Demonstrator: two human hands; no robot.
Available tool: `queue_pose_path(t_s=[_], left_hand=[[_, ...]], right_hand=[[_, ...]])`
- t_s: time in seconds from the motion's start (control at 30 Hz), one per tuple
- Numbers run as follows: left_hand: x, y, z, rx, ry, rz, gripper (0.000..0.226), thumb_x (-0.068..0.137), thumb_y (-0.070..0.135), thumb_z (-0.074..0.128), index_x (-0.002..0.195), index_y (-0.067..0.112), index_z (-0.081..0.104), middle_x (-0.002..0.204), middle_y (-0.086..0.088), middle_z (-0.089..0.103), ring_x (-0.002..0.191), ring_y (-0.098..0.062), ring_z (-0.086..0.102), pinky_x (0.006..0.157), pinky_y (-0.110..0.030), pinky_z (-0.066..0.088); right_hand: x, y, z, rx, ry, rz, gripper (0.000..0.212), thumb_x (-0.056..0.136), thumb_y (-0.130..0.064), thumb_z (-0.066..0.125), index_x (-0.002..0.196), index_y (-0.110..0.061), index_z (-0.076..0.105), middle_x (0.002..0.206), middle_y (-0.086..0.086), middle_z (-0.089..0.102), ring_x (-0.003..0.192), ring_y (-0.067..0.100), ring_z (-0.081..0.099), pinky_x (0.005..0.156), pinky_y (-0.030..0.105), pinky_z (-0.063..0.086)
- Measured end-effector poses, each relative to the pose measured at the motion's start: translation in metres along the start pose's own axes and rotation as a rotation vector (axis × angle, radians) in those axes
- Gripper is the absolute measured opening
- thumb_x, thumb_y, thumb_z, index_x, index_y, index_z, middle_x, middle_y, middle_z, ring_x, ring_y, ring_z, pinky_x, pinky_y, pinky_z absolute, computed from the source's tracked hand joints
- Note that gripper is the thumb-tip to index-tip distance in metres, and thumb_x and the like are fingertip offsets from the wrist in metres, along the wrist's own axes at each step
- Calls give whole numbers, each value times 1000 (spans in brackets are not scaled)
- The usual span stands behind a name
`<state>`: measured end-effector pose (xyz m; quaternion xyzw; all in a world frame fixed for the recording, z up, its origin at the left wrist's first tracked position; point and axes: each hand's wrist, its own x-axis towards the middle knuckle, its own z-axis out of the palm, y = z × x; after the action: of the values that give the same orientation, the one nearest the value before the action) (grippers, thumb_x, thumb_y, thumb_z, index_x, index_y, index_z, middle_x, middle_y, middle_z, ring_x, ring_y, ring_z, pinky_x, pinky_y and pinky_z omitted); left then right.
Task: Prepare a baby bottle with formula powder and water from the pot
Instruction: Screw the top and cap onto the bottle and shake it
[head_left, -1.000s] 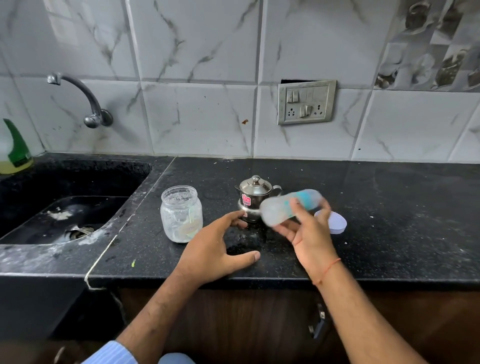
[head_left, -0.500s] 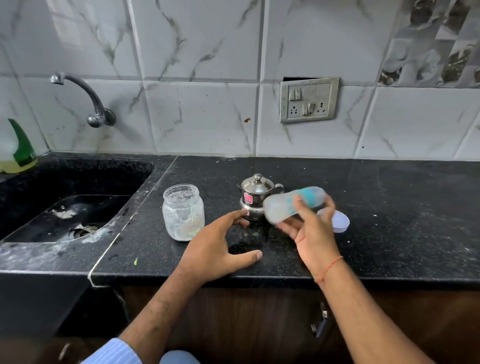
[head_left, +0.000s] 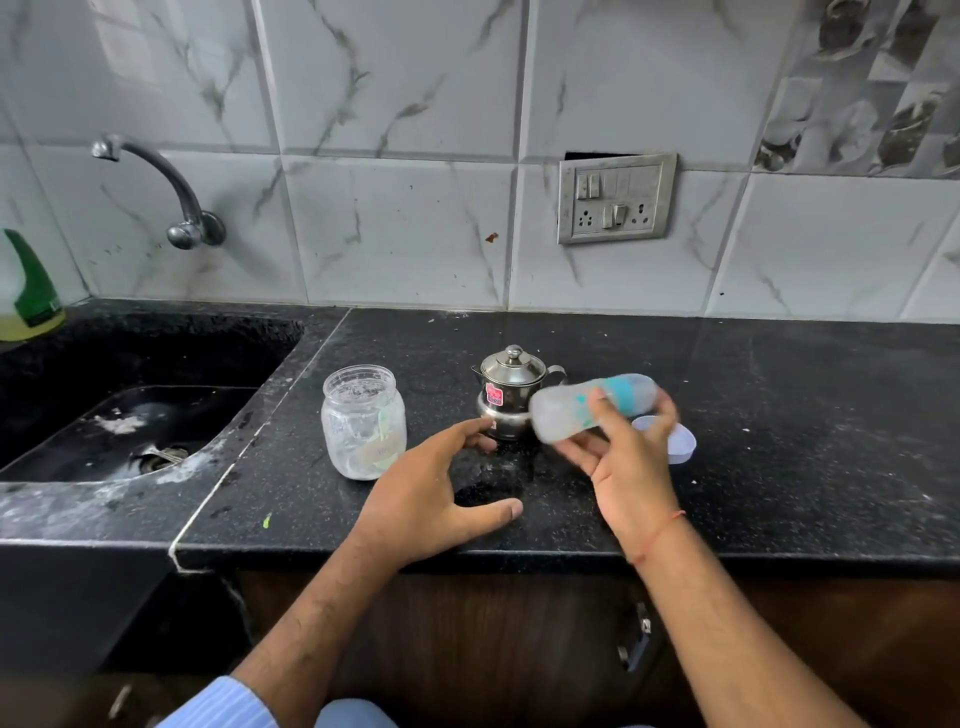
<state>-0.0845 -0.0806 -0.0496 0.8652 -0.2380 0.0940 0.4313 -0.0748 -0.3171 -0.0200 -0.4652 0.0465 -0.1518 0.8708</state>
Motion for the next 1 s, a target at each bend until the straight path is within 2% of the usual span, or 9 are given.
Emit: queue_pose_path(t_s=[0.1,0.2,0.37,0.47,0.6,0.73,0.83,0.9,1.0], left_hand=[[1,-1,-1,-2,0,-3,96,76,65,92,159,41,51,136,32,68,70,20,58,68,-15,45],[1,-2,0,-5,6,-4,94,77,65,93,158,41,51,136,32,67,69,20,58,71,-17,46],[0,0,-1,-23,-1,-14,98,74,70,90,159,41,50,135,32,68,70,18,59,74,-20,47],[0,0,-1,-28,-1,-17,98,74,70,91,159,39,51,135,32,68,71,16,61,73,-19,48],[0,2,-1,-1,3,-7,97,75,64,93,159,37,52,134,30,69,83,4,65,70,-16,48],[-1,0,0,10,7,-14,96,77,64,93,159,40,51,135,32,68,73,13,63,72,-18,47],[-1,0,0,14,16,-9,97,76,66,93,159,40,50,135,32,68,104,0,61,73,-17,46],[1,-2,0,7,17,-12,96,75,66,93,158,41,52,135,31,69,93,2,65,73,-18,46],[1,-3,2,-4,13,-19,94,75,65,94,157,41,52,134,31,69,69,17,58,71,-19,45]], right_hand=[[-10,8,3,-292,-245,36,65,91,-7,79,139,-34,45,119,22,74,92,37,79,61,45,64],[-3,5,0,-11,46,-57,62,97,-7,75,142,-28,39,127,14,72,99,36,80,67,48,66],[-8,7,2,-262,-193,34,65,93,-6,77,141,-32,42,119,19,74,91,37,80,62,46,65],[-1,4,0,-12,50,-46,63,97,-8,74,144,-29,38,127,12,70,98,36,80,65,45,65],[-10,6,3,-285,-230,30,63,94,-6,77,141,-31,43,118,22,75,89,35,80,59,42,64],[0,3,0,38,99,-72,62,99,-9,73,144,-30,37,129,10,69,103,35,79,69,46,66],[-4,6,0,-217,-154,27,62,95,-9,77,141,-31,41,124,18,73,96,39,79,64,45,66],[-7,9,5,-260,-144,-3,65,94,-8,78,142,-31,42,118,17,76,96,37,80,65,46,66],[-1,6,2,-24,19,-41,58,98,-11,74,140,-30,39,126,12,71,102,35,79,71,49,67]])
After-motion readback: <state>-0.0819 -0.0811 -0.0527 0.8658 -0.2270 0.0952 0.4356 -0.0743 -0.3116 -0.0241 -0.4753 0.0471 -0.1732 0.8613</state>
